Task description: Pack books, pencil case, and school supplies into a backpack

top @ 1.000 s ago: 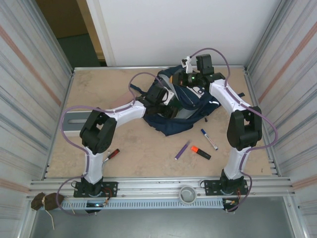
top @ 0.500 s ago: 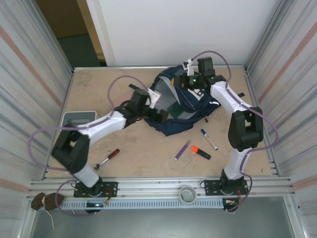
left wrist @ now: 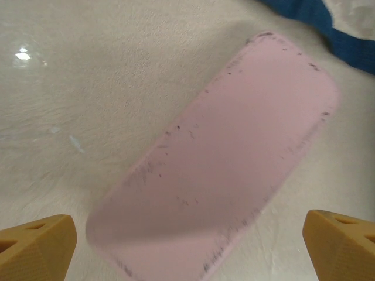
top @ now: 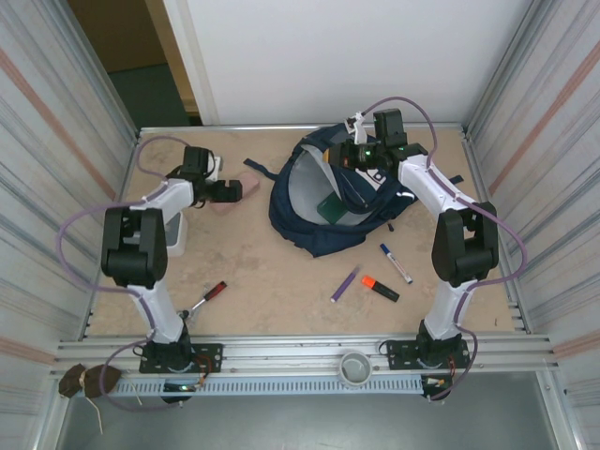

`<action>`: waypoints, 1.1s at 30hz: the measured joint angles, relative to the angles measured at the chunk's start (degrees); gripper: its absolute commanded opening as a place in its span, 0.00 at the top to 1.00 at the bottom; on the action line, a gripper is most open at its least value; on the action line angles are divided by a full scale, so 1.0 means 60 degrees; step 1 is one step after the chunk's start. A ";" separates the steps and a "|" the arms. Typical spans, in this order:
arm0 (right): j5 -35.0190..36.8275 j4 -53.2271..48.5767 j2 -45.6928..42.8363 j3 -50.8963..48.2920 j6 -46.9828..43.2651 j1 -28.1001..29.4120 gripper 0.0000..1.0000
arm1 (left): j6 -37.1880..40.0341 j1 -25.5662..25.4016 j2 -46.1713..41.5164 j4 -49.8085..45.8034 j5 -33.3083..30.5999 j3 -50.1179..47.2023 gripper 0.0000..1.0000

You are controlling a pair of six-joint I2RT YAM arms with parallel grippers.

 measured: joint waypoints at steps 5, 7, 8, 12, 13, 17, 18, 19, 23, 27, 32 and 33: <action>0.0000 0.0033 -0.0015 -0.0047 -0.0004 0.0000 1.00 | -0.0029 0.0361 0.1195 -0.0634 0.0765 0.1337 0.01; 0.0000 0.0058 -0.0040 -0.0120 -0.0004 -0.0004 1.00 | -0.0029 0.0412 0.1472 -0.0896 0.0969 0.1752 0.01; -0.0004 0.0069 -0.0051 -0.0142 -0.0004 -0.0004 1.00 | -0.0025 0.0408 0.1588 -0.1020 0.1075 0.1949 0.02; -0.0044 0.0135 -0.0055 -0.0178 -0.0004 -0.0018 1.00 | -0.0029 0.0408 0.1730 -0.1330 0.1603 0.2218 0.02; -0.0069 0.0146 -0.0055 -0.0189 0.0000 -0.0018 1.00 | -0.0029 0.0404 0.1745 -0.1439 0.1745 0.2255 0.02; -0.0146 0.0189 -0.0055 -0.0244 -0.0004 -0.0018 1.00 | 0.0029 0.0386 0.1800 -0.1829 0.1963 0.2466 0.03; -0.0157 0.0208 -0.0055 -0.0255 -0.0004 -0.0018 1.00 | 0.0055 0.0368 0.1800 -0.1876 0.1967 0.2477 0.03; -0.0171 0.0222 -0.0055 -0.0270 -0.0004 -0.0018 1.00 | 0.0095 0.0335 0.1800 -0.1945 0.1942 0.2481 0.03; -0.0175 0.0262 -0.0087 -0.0335 -0.0004 -0.0018 1.00 | 0.0310 0.0055 0.1800 -0.2182 0.1654 0.2481 0.04; -0.0175 0.0288 -0.0171 -0.0452 -0.0004 -0.0018 1.00 | 0.0488 -0.0346 0.1800 -0.2495 0.1424 0.2477 0.04; -0.0193 0.0368 -0.0266 -0.0612 0.0000 -0.0058 1.00 | 0.0627 -0.0699 0.1800 -0.2601 0.0885 0.2397 0.04; -0.0204 0.0368 -0.0270 -0.0630 -0.0004 -0.0066 1.00 | 0.0630 -0.0721 0.1800 -0.2623 0.0790 0.2397 0.04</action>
